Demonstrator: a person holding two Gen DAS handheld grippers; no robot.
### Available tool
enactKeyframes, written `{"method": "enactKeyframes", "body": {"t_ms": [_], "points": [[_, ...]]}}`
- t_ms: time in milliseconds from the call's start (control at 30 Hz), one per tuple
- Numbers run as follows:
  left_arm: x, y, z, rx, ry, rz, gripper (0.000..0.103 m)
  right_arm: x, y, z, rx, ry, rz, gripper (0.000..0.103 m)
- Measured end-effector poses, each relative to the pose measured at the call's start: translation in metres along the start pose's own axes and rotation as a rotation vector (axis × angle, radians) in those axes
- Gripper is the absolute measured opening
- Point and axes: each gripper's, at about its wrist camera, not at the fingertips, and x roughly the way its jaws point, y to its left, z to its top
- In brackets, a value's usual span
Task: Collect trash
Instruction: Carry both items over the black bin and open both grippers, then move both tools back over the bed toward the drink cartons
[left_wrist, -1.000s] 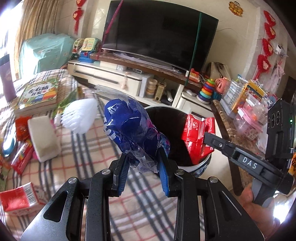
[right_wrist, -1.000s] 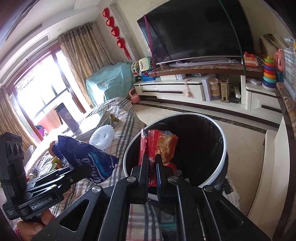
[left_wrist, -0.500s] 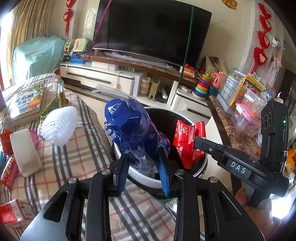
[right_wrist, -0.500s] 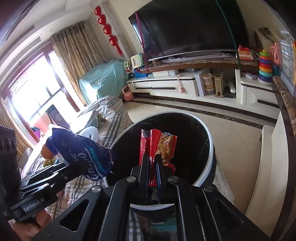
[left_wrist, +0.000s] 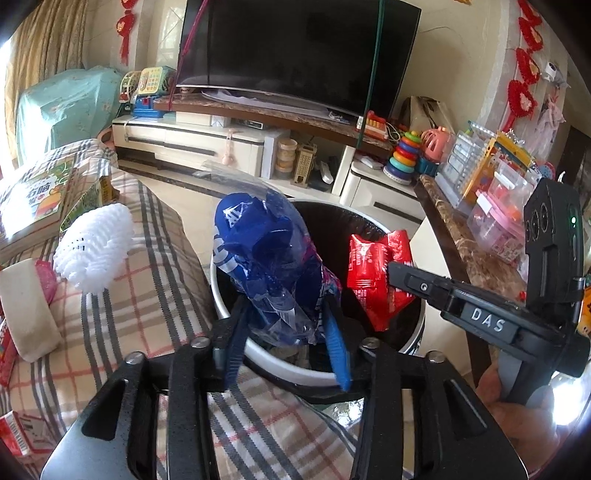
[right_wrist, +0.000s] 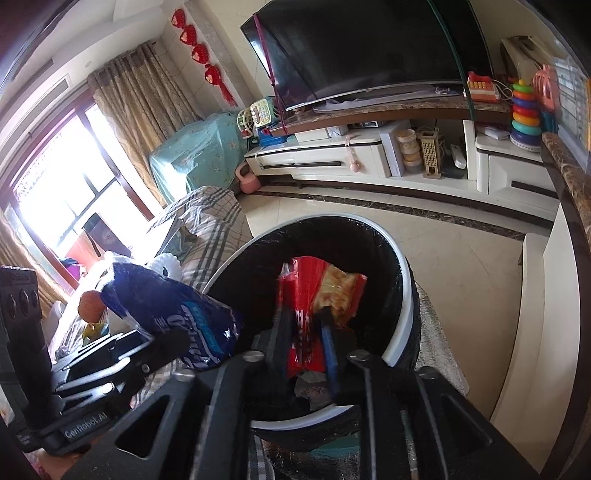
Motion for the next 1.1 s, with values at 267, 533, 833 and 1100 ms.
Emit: {"method": "enactKeyframes", "body": {"t_ms": [267, 533, 833, 1100], "points": [[-0.008, 0.008, -0.009, -0.020, -0.003, 0.027, 0.061, -0.010, 0.003, 0.001, 0.014, -0.032, 0.011, 0.050], [-0.033, 0.031, -0.034, -0.093, -0.018, 0.051, 0.063, -0.015, 0.019, -0.009, -0.002, -0.049, 0.024, 0.074], [-0.070, 0.058, -0.060, -0.165, -0.050, 0.077, 0.064, -0.018, 0.055, -0.031, -0.065, -0.050, 0.062, 0.089], [-0.100, 0.080, -0.086, -0.223, -0.065, 0.103, 0.064, -0.014, 0.081, -0.049, -0.103, -0.023, 0.104, 0.090]]}}
